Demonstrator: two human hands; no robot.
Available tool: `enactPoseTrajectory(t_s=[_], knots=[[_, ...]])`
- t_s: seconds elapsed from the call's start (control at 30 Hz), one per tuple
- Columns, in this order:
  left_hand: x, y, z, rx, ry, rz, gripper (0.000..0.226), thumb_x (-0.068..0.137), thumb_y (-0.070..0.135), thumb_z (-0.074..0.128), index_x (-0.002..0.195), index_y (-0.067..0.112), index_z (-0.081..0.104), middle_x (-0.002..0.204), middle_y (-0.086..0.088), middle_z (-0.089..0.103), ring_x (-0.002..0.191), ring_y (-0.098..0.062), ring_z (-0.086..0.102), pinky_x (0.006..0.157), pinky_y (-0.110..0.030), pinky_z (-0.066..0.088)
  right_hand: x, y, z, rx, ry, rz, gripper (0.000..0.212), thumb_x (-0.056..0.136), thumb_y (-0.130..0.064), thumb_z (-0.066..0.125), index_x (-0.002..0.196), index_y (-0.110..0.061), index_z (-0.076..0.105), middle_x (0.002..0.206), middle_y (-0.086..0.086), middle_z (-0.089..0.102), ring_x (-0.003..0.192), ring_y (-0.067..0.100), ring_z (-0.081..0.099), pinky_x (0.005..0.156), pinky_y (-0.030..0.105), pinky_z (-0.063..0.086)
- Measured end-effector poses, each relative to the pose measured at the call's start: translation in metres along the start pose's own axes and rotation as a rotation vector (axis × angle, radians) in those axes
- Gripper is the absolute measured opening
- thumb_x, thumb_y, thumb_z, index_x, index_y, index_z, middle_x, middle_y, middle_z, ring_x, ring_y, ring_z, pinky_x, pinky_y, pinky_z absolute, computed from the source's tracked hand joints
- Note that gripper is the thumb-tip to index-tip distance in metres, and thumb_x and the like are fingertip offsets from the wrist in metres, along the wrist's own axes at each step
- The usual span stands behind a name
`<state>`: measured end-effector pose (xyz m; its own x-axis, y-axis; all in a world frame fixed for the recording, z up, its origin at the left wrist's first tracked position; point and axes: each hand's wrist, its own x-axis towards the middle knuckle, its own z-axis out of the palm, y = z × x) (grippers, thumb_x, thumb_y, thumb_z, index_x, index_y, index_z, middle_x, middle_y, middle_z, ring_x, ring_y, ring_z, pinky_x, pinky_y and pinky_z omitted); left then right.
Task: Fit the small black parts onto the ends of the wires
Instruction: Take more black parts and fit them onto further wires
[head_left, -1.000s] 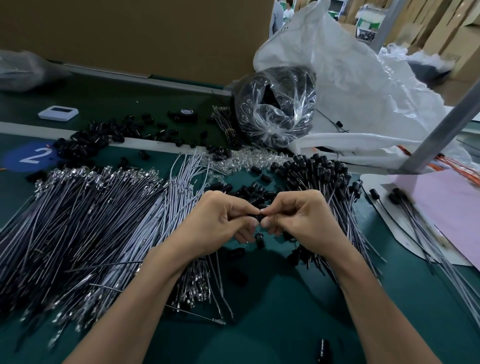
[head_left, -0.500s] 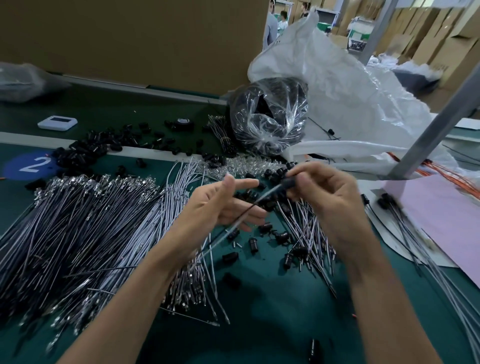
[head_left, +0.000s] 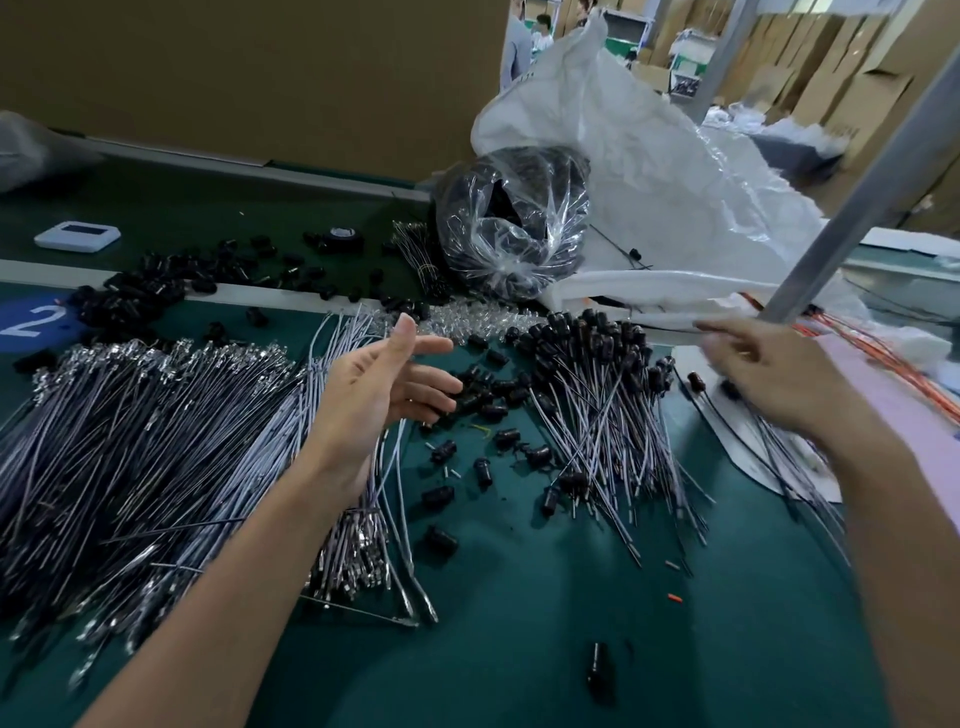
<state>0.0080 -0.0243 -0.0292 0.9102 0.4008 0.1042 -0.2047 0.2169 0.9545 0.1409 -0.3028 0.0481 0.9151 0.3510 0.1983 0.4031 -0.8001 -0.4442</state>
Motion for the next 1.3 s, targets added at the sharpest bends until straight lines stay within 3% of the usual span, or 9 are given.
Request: enactPoseTrajectory(t_s=[0.1, 0.2, 0.27, 0.43, 0.5, 0.67, 0.8, 0.97, 1.3], knots=[[0.001, 0.0, 0.0, -0.011, 0.036, 0.0, 0.047, 0.09, 0.049, 0.05, 0.099, 0.008, 0.072, 0.077, -0.012, 0.075, 0.063, -0.02, 0.07, 0.055, -0.023, 0.055, -0.044, -0.032, 0.005, 0.064, -0.369, -0.218, 0.025, 0.084, -0.044, 0.064, 0.107, -0.035, 0.069, 0.088, -0.029, 0.068, 0.069, 0.001, 0.06, 0.064, 0.01, 0.042], [0.001, -0.001, -0.001, -0.008, 0.064, -0.001, 0.045, 0.09, 0.049, 0.05, 0.096, 0.01, 0.073, 0.075, -0.011, 0.075, 0.062, -0.019, 0.07, 0.055, -0.022, 0.054, -0.093, -0.047, 0.03, 0.046, -0.806, -0.328, 0.047, 0.068, -0.06, 0.079, 0.109, -0.044, 0.059, 0.107, -0.03, 0.052, 0.076, -0.001, 0.06, 0.063, 0.012, 0.045], [0.001, -0.001, -0.002, -0.007, 0.074, -0.004, 0.045, 0.09, 0.049, 0.05, 0.095, 0.011, 0.073, 0.075, -0.01, 0.075, 0.062, -0.019, 0.069, 0.055, -0.022, 0.055, -0.118, -0.043, 0.054, -0.088, -0.864, -0.358, 0.047, 0.073, -0.052, 0.076, 0.111, -0.045, 0.049, 0.111, -0.026, 0.04, 0.081, -0.001, 0.058, 0.071, 0.015, 0.046], [0.003, -0.001, -0.003, 0.007, 0.101, -0.002, 0.042, 0.092, 0.046, 0.051, 0.094, 0.011, 0.074, 0.075, -0.01, 0.075, 0.062, -0.019, 0.069, 0.056, -0.022, 0.054, -0.133, -0.035, 0.075, 0.124, -0.628, -0.307, 0.015, 0.084, -0.03, 0.072, 0.086, -0.032, 0.058, 0.105, -0.018, 0.046, 0.08, 0.001, 0.052, 0.069, 0.012, 0.039], [0.003, -0.001, -0.004, 0.036, 0.146, 0.011, 0.038, 0.096, 0.042, 0.051, 0.093, 0.011, 0.074, 0.075, -0.01, 0.075, 0.062, -0.019, 0.069, 0.057, -0.024, 0.055, -0.125, -0.039, 0.075, 0.18, -0.509, -0.331, 0.024, 0.083, -0.021, 0.075, 0.07, -0.033, 0.06, 0.098, -0.017, 0.052, 0.079, 0.003, 0.054, 0.068, 0.01, 0.04], [0.007, -0.001, -0.013, 0.169, 0.364, 0.072, 0.021, 0.099, 0.027, 0.057, 0.091, 0.016, 0.073, 0.071, -0.001, 0.074, 0.06, -0.01, 0.067, 0.056, -0.02, 0.053, -0.071, -0.075, 0.089, 0.141, -0.254, -0.356, 0.012, 0.086, -0.022, 0.073, 0.077, -0.026, 0.066, 0.088, -0.014, 0.057, 0.075, 0.001, 0.055, 0.072, 0.01, 0.042], [0.009, -0.007, -0.022, 0.805, 0.356, 0.085, 0.01, 0.089, 0.032, 0.07, 0.084, 0.024, 0.073, 0.069, 0.013, 0.068, 0.072, -0.008, 0.068, 0.071, -0.031, 0.057, -0.033, -0.094, 0.109, -0.001, -0.274, -0.353, 0.018, 0.09, -0.038, 0.066, 0.095, -0.022, 0.072, 0.098, -0.007, 0.057, 0.079, 0.007, 0.054, 0.08, 0.031, 0.049], [0.008, -0.009, -0.019, 1.503, 0.194, 0.044, 0.035, 0.08, 0.066, 0.064, 0.068, 0.033, 0.065, 0.07, 0.018, 0.053, 0.096, -0.013, 0.045, 0.084, -0.037, 0.02, -0.021, -0.105, 0.132, 0.084, -0.146, -0.327, 0.014, 0.093, -0.031, 0.064, 0.096, -0.021, 0.074, 0.091, -0.005, 0.069, 0.085, 0.016, 0.062, 0.08, 0.039, 0.053], [0.011, -0.011, -0.019, 1.502, 0.12, -0.023, 0.033, 0.083, 0.056, 0.069, 0.06, 0.033, 0.059, 0.072, 0.017, 0.055, 0.104, -0.013, 0.042, 0.075, -0.034, 0.011, -0.025, -0.098, 0.146, 0.296, -0.011, -0.284, 0.011, 0.092, -0.023, 0.067, 0.088, -0.016, 0.075, 0.068, -0.013, 0.063, 0.061, 0.003, 0.056, 0.064, 0.024, 0.048]])
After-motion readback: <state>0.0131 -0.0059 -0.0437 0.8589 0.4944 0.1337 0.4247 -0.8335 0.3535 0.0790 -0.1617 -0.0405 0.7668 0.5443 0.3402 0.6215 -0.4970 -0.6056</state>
